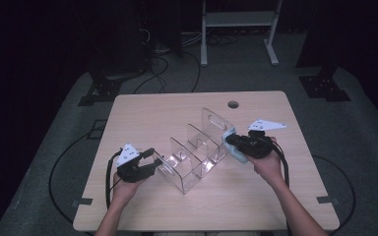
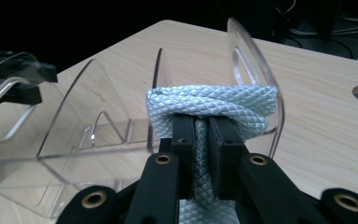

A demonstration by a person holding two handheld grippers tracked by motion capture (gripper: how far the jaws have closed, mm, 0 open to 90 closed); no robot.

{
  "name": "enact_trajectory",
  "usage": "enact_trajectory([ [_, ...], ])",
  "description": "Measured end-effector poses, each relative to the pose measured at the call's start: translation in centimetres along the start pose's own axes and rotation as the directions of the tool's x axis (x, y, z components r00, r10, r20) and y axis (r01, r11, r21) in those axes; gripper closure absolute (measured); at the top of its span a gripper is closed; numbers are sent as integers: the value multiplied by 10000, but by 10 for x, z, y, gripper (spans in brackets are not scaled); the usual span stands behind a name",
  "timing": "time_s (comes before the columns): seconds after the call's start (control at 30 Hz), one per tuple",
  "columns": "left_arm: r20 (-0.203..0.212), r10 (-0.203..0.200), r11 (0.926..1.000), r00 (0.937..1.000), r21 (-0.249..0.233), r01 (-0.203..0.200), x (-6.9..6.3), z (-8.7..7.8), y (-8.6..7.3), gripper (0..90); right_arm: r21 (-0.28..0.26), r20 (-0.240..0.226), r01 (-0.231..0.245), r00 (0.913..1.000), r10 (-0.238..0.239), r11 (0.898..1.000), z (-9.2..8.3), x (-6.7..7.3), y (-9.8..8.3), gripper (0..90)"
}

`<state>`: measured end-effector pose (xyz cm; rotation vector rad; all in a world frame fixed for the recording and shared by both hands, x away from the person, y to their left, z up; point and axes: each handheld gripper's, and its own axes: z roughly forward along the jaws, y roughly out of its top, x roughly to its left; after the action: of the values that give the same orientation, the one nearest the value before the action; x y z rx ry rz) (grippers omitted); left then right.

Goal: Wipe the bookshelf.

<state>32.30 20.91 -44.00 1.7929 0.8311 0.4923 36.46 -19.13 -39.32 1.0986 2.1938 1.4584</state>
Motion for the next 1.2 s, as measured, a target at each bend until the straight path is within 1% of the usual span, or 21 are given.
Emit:
enact_trajectory([
  [0.07,65,54,10000,10000,-10,-54,-1,0,0,465,34,80,21,10000,-22,10000,-2,-1,3,816],
  [0.2,290,231,9997,9993,12,-232,-3,1,1,465,165,97,109,9999,-110,9998,-5,-5,6,816],
  [0.27,395,302,9995,9988,27,-303,-4,2,1,466,261,89,150,9998,-152,9995,-4,-7,8,815],
  [0.33,508,349,9994,9981,18,-351,-5,2,1,466,347,84,71,9999,-74,9994,-2,-11,11,815],
  [0.47,710,440,9990,9965,22,-442,-5,1,2,466,668,-189,65,9998,-52,9977,5,-17,13,817],
  [0.5,758,445,9990,9961,1,-446,-4,1,2,466,755,-276,96,9996,-76,9971,5,-18,14,818],
  [0.57,768,447,9990,9960,3,-449,-4,1,2,466,941,-281,202,9994,-176,9954,5,-15,14,820],
  [0.63,724,438,9990,9964,31,-442,-2,0,2,465,1027,-299,285,9992,-255,9943,5,-14,15,821],
  [0.67,683,414,9991,9968,38,-418,-1,0,2,464,1056,-328,234,9993,-201,9941,5,-13,14,822],
  [0.73,487,424,9990,9979,111,-430,1,-1,2,461,1111,-385,256,9990,-214,9935,4,-9,14,822],
  [0.77,354,357,9993,9987,122,-362,1,-1,2,459,1133,-413,218,9990,-172,9933,3,-6,13,822],
  [0.83,60,226,9996,9997,185,-227,4,-2,2,455,1104,-591,262,9981,-198,9935,1,0,9,823],
  [0.87,-27,135,9997,9999,191,-134,6,-2,1,456,1098,-750,250,9970,-168,9936,-1,4,7,823],
  [0.9,-85,52,9998,10000,174,-51,8,-3,0,459,1098,-909,279,9957,-179,9936,-3,8,5,823],
  [0.97,-28,-38,9999,10000,157,39,10,-4,-1,464,1091,-1058,418,9939,-302,9931,-6,14,2,822],
  [1.0,-50,-18,9999,10000,168,19,10,-4,0,466,1106,-1013,507,9941,-395,9926,-8,16,1,822],
  [1.07,-70,18,9999,10000,170,-16,10,-4,0,467,1137,-695,529,9966,-452,9921,-11,15,1,822],
  [1.1,-61,-20,9999,10000,151,21,10,-4,0,468,1078,-590,454,9975,-392,9931,-12,13,1,823],
  [1.17,-94,-36,9999,9999,134,37,9,-3,-1,469,990,-658,99,9978,-34,9950,-12,8,-1,822],
  [1.2,-119,-10,9999,9999,113,12,8,-3,-1,470,958,-650,43,9979,20,9954,-11,8,-1,822],
])
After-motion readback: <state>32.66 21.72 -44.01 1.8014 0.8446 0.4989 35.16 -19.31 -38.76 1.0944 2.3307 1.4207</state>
